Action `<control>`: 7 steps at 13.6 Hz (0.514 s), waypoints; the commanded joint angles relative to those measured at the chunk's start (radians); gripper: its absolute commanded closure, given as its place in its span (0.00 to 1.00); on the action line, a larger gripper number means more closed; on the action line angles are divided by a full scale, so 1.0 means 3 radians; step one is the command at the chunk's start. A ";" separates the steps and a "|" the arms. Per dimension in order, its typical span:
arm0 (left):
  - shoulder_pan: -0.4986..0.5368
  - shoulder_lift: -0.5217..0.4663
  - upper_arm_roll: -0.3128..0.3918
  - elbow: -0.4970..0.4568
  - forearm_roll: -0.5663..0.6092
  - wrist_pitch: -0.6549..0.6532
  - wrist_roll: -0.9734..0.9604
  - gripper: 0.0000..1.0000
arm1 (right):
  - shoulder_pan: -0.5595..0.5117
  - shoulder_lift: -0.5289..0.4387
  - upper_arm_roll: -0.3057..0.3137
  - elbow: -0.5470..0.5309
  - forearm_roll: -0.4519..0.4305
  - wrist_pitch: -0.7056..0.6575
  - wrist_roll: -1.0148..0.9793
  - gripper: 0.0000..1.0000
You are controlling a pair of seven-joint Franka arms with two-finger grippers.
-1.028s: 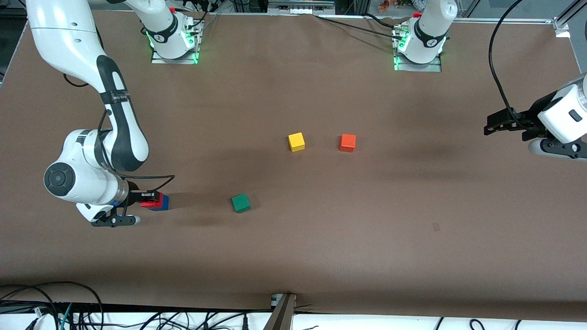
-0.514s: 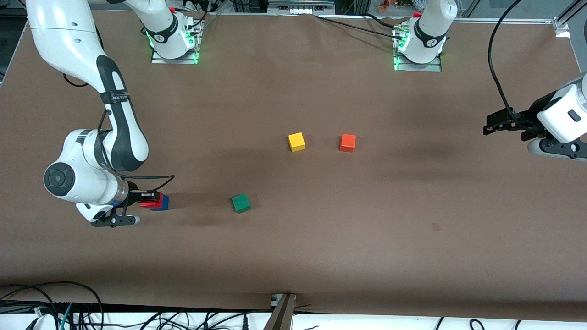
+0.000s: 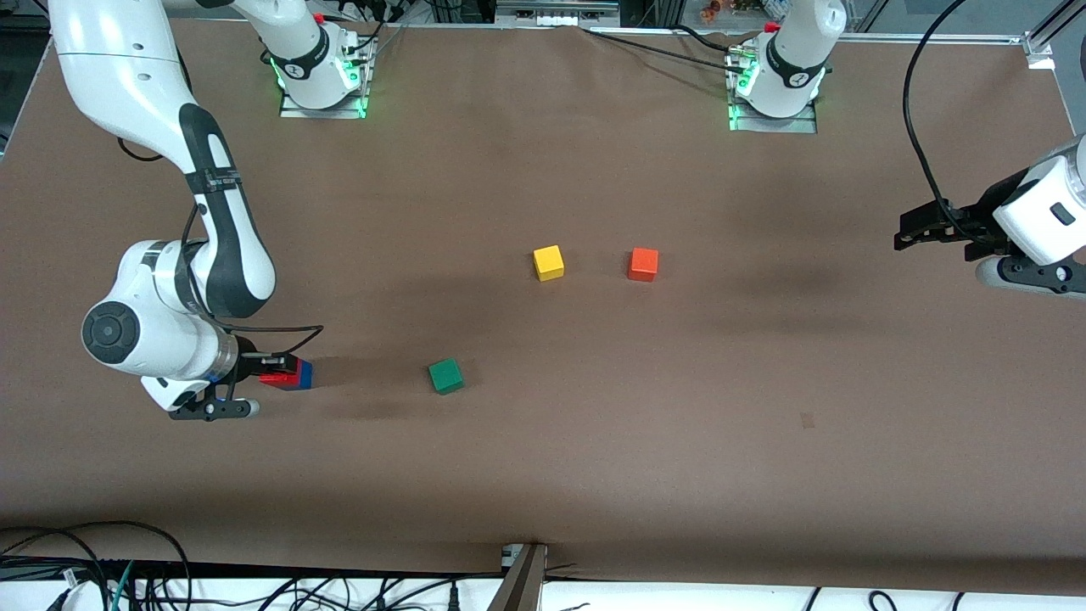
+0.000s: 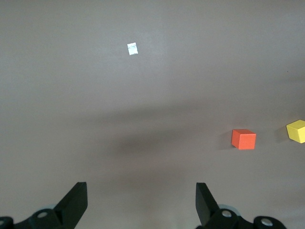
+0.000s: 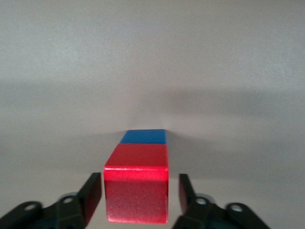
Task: Pass red block to right arm, stack on blue
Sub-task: 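Lower the red cube onto the blue cube with the right gripper, then open the right gripper and lift it off the red cube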
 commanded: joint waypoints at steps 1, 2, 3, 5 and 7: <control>-0.0006 0.0054 -0.0001 0.0109 0.0035 -0.0046 -0.0025 0.00 | -0.0029 0.0062 0.0007 0.0103 -0.0017 -0.0006 0.0037 0.00; -0.0006 0.0059 -0.0001 0.0109 0.0035 -0.0046 -0.0025 0.00 | -0.0034 0.0037 0.0007 0.0108 -0.0017 -0.0011 0.0022 0.00; -0.0011 0.0059 -0.0001 0.0109 0.0035 -0.0046 -0.0031 0.00 | -0.0075 0.0027 0.0007 0.0108 -0.0007 -0.0021 0.0007 0.00; -0.0016 0.0059 -0.0001 0.0109 0.0035 -0.0046 -0.0025 0.00 | -0.0141 -0.0060 0.0007 0.0113 -0.0002 -0.0037 -0.0004 0.00; -0.0006 0.0059 -0.0001 0.0109 0.0035 -0.0046 -0.0025 0.00 | -0.0147 -0.0182 0.0012 0.0199 0.0003 -0.0103 -0.0004 0.00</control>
